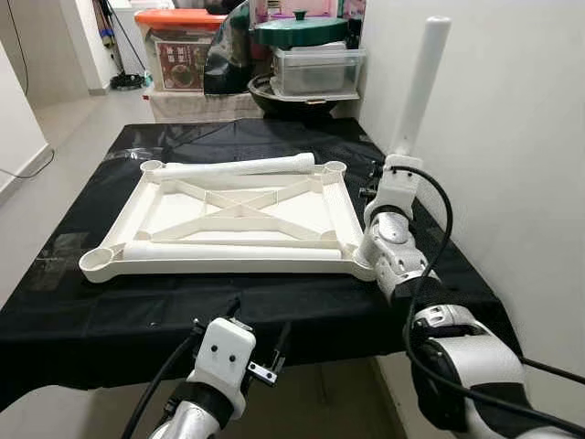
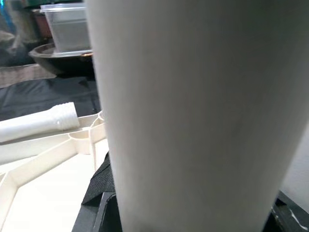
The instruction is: Building children table
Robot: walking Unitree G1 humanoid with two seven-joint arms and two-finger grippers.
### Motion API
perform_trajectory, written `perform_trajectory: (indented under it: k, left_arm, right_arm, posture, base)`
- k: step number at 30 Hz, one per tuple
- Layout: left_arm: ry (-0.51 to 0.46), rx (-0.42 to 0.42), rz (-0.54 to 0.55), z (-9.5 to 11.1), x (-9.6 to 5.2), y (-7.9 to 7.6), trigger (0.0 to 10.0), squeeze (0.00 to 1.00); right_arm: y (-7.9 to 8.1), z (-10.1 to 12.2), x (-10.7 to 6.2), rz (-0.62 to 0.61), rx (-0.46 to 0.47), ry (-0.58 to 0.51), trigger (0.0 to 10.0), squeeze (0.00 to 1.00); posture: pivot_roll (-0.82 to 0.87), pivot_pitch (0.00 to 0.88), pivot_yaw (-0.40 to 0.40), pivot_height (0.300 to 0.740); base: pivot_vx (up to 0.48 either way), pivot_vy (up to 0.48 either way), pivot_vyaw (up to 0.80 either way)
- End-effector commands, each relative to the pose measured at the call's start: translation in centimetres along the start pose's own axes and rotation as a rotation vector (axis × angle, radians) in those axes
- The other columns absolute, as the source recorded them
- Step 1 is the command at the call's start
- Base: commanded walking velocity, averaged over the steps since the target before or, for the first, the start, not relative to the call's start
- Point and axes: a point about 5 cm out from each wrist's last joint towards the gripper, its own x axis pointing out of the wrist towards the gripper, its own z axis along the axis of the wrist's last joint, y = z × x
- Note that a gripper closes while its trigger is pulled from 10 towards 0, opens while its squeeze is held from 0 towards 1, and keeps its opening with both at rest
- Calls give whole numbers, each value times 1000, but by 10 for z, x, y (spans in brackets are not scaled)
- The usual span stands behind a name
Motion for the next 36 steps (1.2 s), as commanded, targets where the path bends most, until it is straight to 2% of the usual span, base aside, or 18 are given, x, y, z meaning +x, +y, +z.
perform_trajectory:
  k: [1,5,7,8,11,14,15,17,19,20,23,28,29,31,32,33,35,36]
  left_arm:
    - [17,0,-6,-4,-1,-2,10000,0]
    - [17,-1,-6,-4,-1,-2,10000,0]
    - [17,-1,-6,-4,-1,-2,10000,0]
    - [16,-1,-7,-4,-1,-2,10000,0]
    - [16,-1,-8,-4,-1,-3,10000,0]
    - [15,-1,-8,-4,-1,-2,10000,0]
    - [15,-1,-8,-4,-1,-2,10000,0]
    - [15,1,-8,-4,-1,-2,10000,0]
    - [16,2,-8,-4,-1,-2,10000,0]
    - [17,4,-7,-3,-1,-2,10000,0]
    - [17,4,-6,-3,-1,-2,10000,0]
    - [17,0,-7,-3,-1,-2,10000,0]
    - [17,0,-7,-3,-1,-2,10000,0]
    - [17,0,-7,-3,-1,-1,10000,0]
    - [18,3,-6,-3,-1,-1,10000,0]
    - [18,3,-6,-3,-1,-1,10000,0]
    - [19,6,-2,-3,-2,0,10000,0]
    - [18,7,1,-2,-1,1,10000,0]
  right_arm:
    - [17,-25,-9,158,102,108,10000,1000]
    - [35,-6,-11,324,171,25,10000,1000]
    - [37,-3,-11,340,173,9,10000,1000]
    - [50,7,-14,576,230,12,10000,0]
    - [54,10,-16,671,241,10,10000,0]
    - [57,13,-24,1000,235,42,10000,0]
    - [57,13,-24,1000,235,42,10000,0]
    - [54,13,-31,1194,228,83,10000,0]
    - [54,12,-33,1253,225,102,10000,0]
    - [52,11,-45,1453,162,95,10000,0]
    - [53,7,-54,1583,122,102,10000,0]
    - [57,2,-61,1667,120,128,10000,0]
    - [59,-1,-63,1676,107,137,5882,0]
    - [60,-3,-64,1680,98,141,5882,0]
    - [62,-4,-65,1667,73,131,0,0]
    - [62,-4,-65,1667,73,131,0,0]
    - [68,-2,-53,1460,54,110,0,0]
    - [67,-1,-42,1272,41,108,0,0]
  posture:
    - [38,13,-51,740]
    - [38,13,-51,740]
    - [38,13,-51,740]
    - [38,13,-51,740]
    - [38,13,-51,740]
    - [36,6,-49,740]
    - [36,6,-49,740]
    - [36,6,-49,740]
    - [36,6,-49,740]
    - [43,12,-54,740]
    - [43,12,-54,740]
    - [44,19,-51,740]
    - [44,19,-51,740]
    - [44,19,-51,740]
    - [44,19,-51,740]
    - [44,19,-51,740]
    - [44,19,-51,740]
    - [48,26,-52,740]
  base:
    - [0,0,0]
    - [0,0,0]
    - [0,0,0]
    - [0,0,0]
    - [0,0,0]
    - [0,0,0]
    - [0,0,0]
    - [0,0,0]
    - [0,0,0]
    - [0,0,0]
    - [0,0,0]
    - [0,0,0]
    - [0,0,0]
    - [0,0,0]
    - [0,0,0]
    - [0,0,0]
    - [0,0,0]
    - [0,0,0]
